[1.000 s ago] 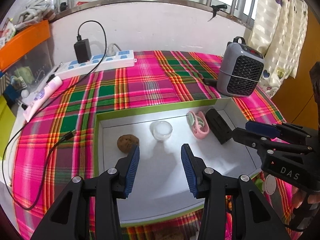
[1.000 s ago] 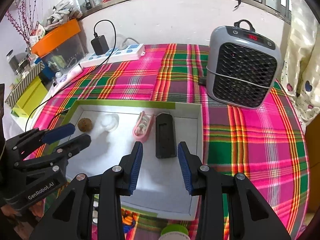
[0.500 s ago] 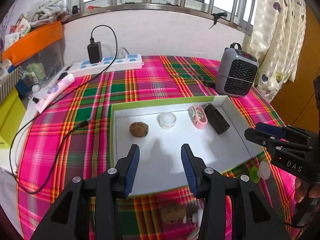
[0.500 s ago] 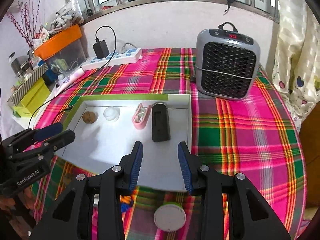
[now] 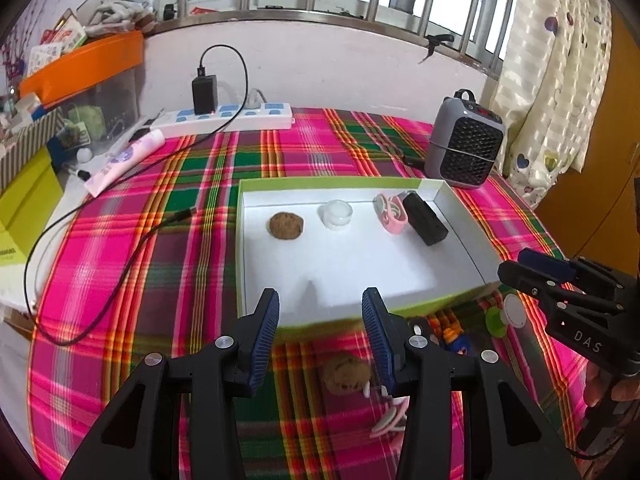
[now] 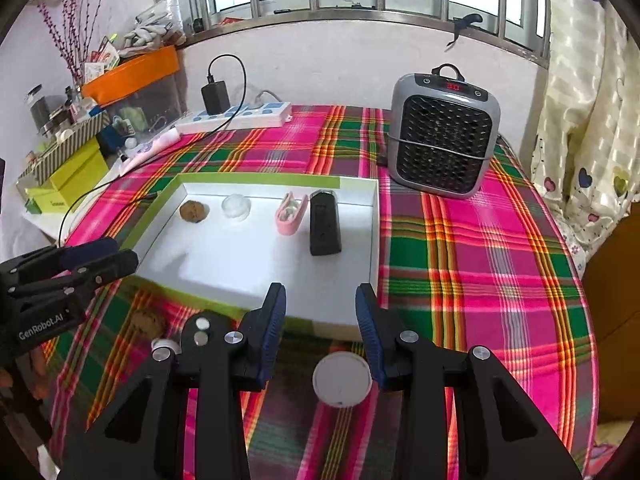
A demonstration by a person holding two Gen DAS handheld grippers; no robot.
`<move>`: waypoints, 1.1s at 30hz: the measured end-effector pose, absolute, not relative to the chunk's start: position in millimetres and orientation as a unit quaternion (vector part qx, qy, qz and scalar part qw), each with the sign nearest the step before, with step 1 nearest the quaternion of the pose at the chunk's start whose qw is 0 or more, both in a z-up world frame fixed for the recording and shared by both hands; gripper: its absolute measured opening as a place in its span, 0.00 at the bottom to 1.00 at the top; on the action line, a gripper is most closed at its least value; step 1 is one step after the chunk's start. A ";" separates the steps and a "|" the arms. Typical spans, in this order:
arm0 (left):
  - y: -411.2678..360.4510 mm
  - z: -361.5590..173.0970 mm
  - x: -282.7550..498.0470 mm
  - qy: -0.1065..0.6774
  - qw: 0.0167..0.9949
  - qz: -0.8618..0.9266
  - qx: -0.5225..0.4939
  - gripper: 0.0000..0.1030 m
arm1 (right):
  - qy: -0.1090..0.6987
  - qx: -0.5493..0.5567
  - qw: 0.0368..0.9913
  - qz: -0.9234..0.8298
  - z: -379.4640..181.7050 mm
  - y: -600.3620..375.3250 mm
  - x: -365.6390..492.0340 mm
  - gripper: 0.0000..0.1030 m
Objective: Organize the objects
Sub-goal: 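Lift both open tools up out of the box, then move the left tool to the walnut while the right tool moves to the green-white spool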
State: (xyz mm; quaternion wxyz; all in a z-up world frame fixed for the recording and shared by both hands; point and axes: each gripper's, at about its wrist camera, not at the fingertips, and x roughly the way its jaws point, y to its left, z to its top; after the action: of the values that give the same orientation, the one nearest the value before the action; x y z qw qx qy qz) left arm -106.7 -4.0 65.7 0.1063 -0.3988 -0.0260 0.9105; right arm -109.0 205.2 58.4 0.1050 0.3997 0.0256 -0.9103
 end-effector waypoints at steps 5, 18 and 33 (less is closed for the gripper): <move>-6.6 60.6 -96.7 -0.030 0.109 0.908 -0.403 0.41 | 0.021 0.396 0.103 -0.912 54.8 208.3 -97.3 0.37; -20.7 42.5 -78.9 -0.065 0.119 0.900 -0.414 0.45 | 0.007 0.387 0.090 -0.918 45.8 224.0 -70.7 0.38; -18.2 22.5 -77.9 -0.077 0.140 0.887 -0.433 0.50 | -0.006 0.402 0.093 -0.911 28.5 234.3 -62.3 0.47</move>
State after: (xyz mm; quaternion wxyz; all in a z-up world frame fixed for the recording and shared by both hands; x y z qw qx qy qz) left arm -77.9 -18.2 22.5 0.1397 -0.4332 -0.0775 0.8870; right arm -62.3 234.3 28.5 0.0926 0.4016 -0.0058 -0.9111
